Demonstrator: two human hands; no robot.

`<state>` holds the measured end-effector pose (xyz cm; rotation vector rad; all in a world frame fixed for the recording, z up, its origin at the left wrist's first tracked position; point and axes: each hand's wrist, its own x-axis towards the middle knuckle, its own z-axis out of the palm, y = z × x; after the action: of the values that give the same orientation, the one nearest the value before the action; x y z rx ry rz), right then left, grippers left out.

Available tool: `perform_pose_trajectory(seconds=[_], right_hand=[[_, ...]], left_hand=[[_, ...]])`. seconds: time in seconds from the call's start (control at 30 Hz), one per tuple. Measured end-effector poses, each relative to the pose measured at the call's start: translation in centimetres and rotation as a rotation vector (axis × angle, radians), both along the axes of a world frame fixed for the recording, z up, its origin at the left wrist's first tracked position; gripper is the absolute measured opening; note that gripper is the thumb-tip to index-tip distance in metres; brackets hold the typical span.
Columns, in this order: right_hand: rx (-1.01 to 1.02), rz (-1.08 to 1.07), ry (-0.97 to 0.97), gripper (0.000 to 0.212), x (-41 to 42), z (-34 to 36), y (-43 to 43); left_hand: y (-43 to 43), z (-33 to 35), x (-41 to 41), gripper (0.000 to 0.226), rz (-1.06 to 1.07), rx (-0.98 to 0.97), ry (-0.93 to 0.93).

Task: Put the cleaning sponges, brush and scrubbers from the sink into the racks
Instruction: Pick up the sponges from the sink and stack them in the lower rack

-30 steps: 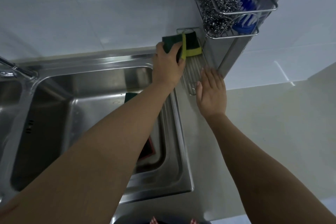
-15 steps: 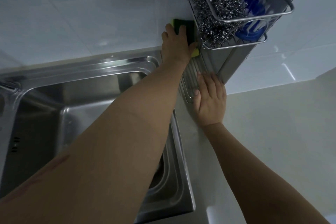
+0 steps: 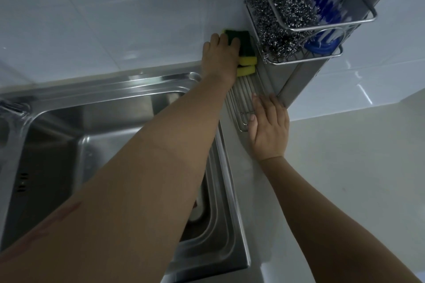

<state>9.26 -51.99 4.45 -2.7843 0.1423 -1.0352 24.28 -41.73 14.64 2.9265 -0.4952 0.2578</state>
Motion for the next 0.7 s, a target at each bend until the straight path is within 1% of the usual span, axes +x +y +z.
perform_pose_trajectory(seconds=[0.07, 0.2, 0.3, 0.43, 0.5, 0.6, 0.63, 0.7], right_hand=[[0.004, -0.002, -0.002, 0.046, 0.0, 0.0, 0.0], [0.017, -0.004, -0.003, 0.046, 0.0, 0.1, 0.1], [0.009, 0.001, -0.002, 0.046, 0.0, 0.1, 0.1], [0.005, 0.001, -0.005, 0.046, 0.0, 0.0, 0.0], [-0.001, -0.003, -0.005, 0.046, 0.0, -0.1, 0.0], [-0.006, -0.004, -0.004, 0.047, 0.1, 0.0, 0.0], [-0.008, -0.002, -0.003, 0.047, 0.0, 0.0, -0.1], [-0.009, 0.000, 0.005, 0.046, 0.0, 0.0, -0.1]], left_hand=[[-0.3, 0.0, 0.0, 0.033, 0.017, -0.002, -0.006], [-0.5, -1.1, 0.3, 0.044, 0.022, 0.020, -0.002], [-0.4, -2.2, 0.9, 0.053, -0.022, 0.056, -0.001], [0.0, -2.8, 0.9, 0.071, -0.103, 0.035, 0.036], [0.1, -3.0, 0.6, 0.069, -0.171, 0.059, 0.087], [0.3, -3.5, 0.2, 0.057, -0.223, 0.123, 0.161], [0.3, -3.5, 0.2, 0.057, -0.211, 0.149, 0.186], [0.0, -3.1, 0.2, 0.067, -0.181, 0.229, 0.226]])
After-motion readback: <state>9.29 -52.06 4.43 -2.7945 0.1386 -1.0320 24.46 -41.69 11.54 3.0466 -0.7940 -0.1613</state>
